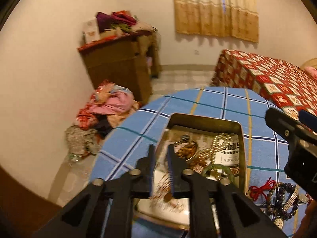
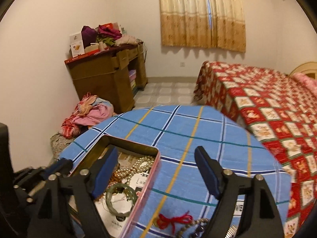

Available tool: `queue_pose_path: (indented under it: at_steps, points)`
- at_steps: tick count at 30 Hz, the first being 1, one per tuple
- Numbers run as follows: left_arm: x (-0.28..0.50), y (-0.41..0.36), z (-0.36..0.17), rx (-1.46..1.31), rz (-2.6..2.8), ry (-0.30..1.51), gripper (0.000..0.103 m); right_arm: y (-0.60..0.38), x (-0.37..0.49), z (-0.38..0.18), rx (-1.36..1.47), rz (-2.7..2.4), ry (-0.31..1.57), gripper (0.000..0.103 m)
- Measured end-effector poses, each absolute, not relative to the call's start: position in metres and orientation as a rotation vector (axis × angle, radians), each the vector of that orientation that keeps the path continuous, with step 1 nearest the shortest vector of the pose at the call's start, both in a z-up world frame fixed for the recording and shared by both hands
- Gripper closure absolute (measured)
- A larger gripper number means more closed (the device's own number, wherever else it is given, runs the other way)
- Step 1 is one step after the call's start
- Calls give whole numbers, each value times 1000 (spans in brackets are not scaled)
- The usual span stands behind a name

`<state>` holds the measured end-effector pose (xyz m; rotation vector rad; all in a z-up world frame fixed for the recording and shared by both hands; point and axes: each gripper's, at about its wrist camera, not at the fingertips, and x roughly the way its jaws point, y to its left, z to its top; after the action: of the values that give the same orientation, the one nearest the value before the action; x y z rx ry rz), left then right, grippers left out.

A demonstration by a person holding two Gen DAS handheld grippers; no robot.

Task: Organize jewelry
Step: 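Lower the silver bangle and pearl strand into the tin with both grippers and release, then withdraw both grippers from the tin back toward the remaining jewelry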

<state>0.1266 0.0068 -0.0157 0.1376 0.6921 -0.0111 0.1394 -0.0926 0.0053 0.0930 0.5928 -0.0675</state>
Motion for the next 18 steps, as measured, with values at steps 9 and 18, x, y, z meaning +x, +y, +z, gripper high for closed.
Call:
queue_pose_path:
  at_steps: [9, 18]
  points:
    - [75, 17, 8, 140, 67, 591, 35, -86, 98, 15, 91, -78, 574, 18]
    - [43, 22, 19, 108, 55, 569, 35, -88, 65, 22, 85, -83, 536, 18]
